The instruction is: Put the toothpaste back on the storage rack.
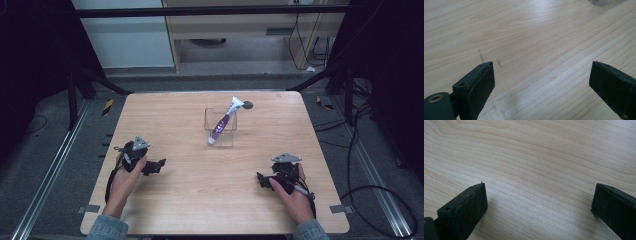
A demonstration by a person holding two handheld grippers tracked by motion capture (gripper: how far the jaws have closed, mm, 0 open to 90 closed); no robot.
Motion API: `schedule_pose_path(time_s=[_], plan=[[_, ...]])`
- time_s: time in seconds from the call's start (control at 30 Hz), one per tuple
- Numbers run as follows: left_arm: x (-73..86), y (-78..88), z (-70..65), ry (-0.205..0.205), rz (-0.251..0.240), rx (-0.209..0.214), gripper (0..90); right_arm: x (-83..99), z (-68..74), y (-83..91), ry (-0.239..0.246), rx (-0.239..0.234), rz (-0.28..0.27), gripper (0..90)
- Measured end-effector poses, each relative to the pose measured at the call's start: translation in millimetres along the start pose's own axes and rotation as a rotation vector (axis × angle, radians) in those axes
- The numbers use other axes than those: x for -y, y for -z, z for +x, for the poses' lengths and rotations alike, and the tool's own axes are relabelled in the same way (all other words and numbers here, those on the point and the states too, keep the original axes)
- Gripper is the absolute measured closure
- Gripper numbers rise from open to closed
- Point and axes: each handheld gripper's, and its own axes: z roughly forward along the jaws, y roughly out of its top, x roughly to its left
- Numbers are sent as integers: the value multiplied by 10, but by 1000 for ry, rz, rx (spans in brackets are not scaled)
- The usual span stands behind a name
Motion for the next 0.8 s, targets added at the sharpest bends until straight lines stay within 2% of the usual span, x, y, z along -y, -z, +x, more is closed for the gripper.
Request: schedule_pose_path(time_s=[0.17,0.27,0.33,0.67,0.8], plan=[[90,27,173,23,10,-47,60,0,0,0,0,0,0,4],[131,31,231,28,15,-52,60,0,1,0,-1,0,0,4],[155,21,260,18,27,-57,55,0,1,0,-1,0,0,4],[236,-44,362,57,45,-70,54,0,1,0,0,0,0,4],[261,-71,373,76,25,-75,55,0,0,0,0,0,0,4]])
